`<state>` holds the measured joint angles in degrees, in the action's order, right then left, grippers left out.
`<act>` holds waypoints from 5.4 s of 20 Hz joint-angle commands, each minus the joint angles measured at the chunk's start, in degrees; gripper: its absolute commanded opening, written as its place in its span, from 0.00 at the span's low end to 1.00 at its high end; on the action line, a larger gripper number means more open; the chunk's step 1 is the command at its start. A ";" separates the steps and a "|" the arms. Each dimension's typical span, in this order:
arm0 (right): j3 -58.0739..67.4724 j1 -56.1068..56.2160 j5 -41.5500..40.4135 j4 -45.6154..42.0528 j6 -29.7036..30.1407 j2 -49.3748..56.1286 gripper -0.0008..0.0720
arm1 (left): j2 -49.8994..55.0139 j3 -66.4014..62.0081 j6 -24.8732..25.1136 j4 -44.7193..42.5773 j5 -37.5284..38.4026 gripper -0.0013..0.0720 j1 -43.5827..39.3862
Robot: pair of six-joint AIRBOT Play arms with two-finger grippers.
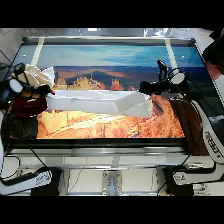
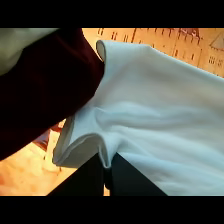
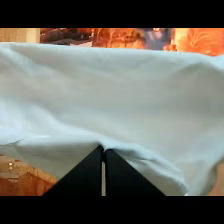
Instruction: Fold the shirts.
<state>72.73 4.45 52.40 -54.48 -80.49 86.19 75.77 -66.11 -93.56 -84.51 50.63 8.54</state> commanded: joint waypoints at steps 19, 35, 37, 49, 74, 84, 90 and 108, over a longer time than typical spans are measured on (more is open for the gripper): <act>15.80 -3.30 8.74 -8.20 -0.90 7.63 0.60 | 15.98 -20.92 -6.54 -20.63 0.94 0.98 -7.72; -1.68 -22.64 16.52 19.63 11.28 14.97 0.90 | 7.78 -22.03 -3.13 -19.98 1.27 0.98 -16.00; -1.60 -22.10 16.37 22.75 13.73 17.66 0.90 | 7.78 -22.03 -3.13 -19.74 1.27 0.98 -16.24; 2.73 -7.72 10.60 23.30 14.16 19.85 0.14 | 8.61 -22.01 -3.10 -16.65 1.68 0.97 -16.52; 13.03 -11.23 44.85 -0.92 -1.53 -11.26 0.02 | 31.30 -21.90 16.50 29.92 -2.21 0.03 -50.40; 16.02 10.49 24.26 0.09 -6.12 -7.28 0.02 | 18.45 -22.08 16.48 16.24 8.74 0.03 -32.70; 16.04 31.82 -19.32 14.80 -7.30 6.47 0.19 | 4.17 -22.08 16.48 17.22 13.79 0.03 -14.29; -3.56 5.97 -0.76 2.78 -14.08 8.79 0.81 | 0.98 -21.75 16.50 16.92 14.45 0.03 -9.86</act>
<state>77.56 12.97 56.03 -63.31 -94.08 93.73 76.05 -87.88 -77.08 -67.35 65.19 -1.39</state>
